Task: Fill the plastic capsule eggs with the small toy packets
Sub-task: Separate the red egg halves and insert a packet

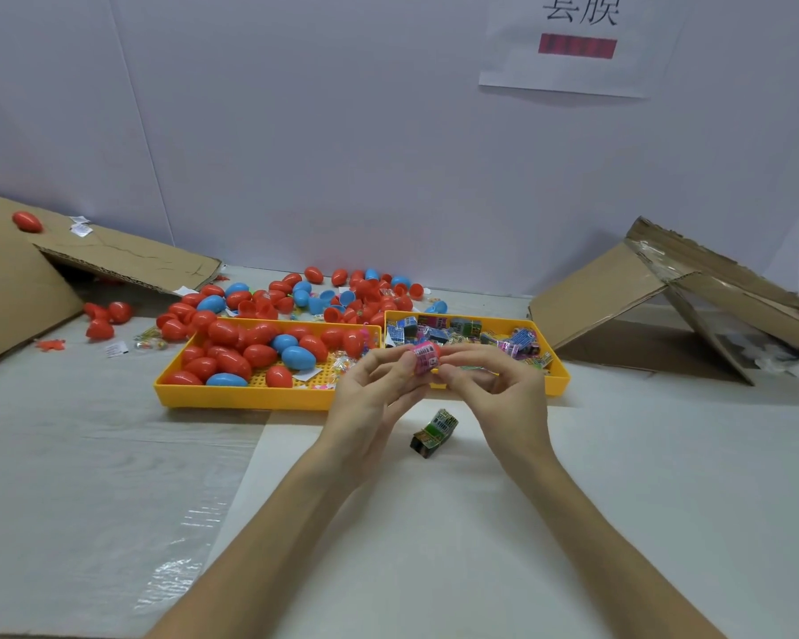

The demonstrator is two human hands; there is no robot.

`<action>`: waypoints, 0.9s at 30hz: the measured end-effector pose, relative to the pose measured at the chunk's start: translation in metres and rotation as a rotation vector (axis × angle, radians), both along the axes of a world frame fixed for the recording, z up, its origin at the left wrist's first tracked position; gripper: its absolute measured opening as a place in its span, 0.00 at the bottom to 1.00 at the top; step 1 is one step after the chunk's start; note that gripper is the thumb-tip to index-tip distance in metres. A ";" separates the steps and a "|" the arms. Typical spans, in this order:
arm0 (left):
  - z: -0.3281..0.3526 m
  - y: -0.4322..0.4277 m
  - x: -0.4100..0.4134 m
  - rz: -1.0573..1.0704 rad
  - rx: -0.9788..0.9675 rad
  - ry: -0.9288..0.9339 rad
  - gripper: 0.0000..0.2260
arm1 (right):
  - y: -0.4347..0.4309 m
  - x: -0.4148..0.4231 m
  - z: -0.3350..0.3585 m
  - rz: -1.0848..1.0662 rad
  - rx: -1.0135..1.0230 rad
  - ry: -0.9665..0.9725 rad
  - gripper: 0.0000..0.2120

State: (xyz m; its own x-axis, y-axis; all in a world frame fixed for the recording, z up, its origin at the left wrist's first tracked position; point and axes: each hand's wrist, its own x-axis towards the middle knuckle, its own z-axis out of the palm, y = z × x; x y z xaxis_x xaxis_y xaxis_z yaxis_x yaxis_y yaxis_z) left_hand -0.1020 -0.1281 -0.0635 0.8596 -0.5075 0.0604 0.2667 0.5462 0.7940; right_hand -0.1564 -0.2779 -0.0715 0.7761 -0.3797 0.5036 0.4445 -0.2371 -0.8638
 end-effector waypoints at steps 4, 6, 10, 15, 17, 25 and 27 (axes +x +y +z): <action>-0.002 0.000 0.001 0.000 0.013 -0.032 0.17 | -0.002 0.000 0.000 -0.005 0.022 0.035 0.08; -0.002 -0.001 0.001 -0.002 0.026 -0.052 0.17 | -0.003 -0.001 0.001 -0.002 0.022 0.046 0.08; -0.002 -0.002 0.000 -0.009 0.025 -0.062 0.16 | -0.004 -0.002 0.003 -0.012 0.017 0.037 0.08; -0.002 -0.001 0.000 -0.020 0.014 -0.062 0.16 | -0.004 -0.002 0.005 0.015 0.028 0.065 0.09; -0.001 0.000 0.000 -0.032 0.020 -0.065 0.17 | -0.005 -0.002 0.006 0.042 0.046 0.082 0.11; 0.000 0.000 -0.001 -0.055 0.048 -0.064 0.17 | -0.004 -0.001 0.007 0.048 -0.089 0.081 0.11; 0.001 0.000 -0.002 -0.051 0.079 -0.073 0.18 | -0.005 -0.001 0.006 0.021 -0.137 0.083 0.12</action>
State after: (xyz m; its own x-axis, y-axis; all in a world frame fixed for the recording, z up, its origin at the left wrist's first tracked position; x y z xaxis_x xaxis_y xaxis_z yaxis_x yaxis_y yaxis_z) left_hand -0.1038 -0.1285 -0.0628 0.8272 -0.5561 0.0801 0.2326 0.4688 0.8522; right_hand -0.1570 -0.2826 -0.0652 0.8242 -0.2947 0.4836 0.3793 -0.3468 -0.8578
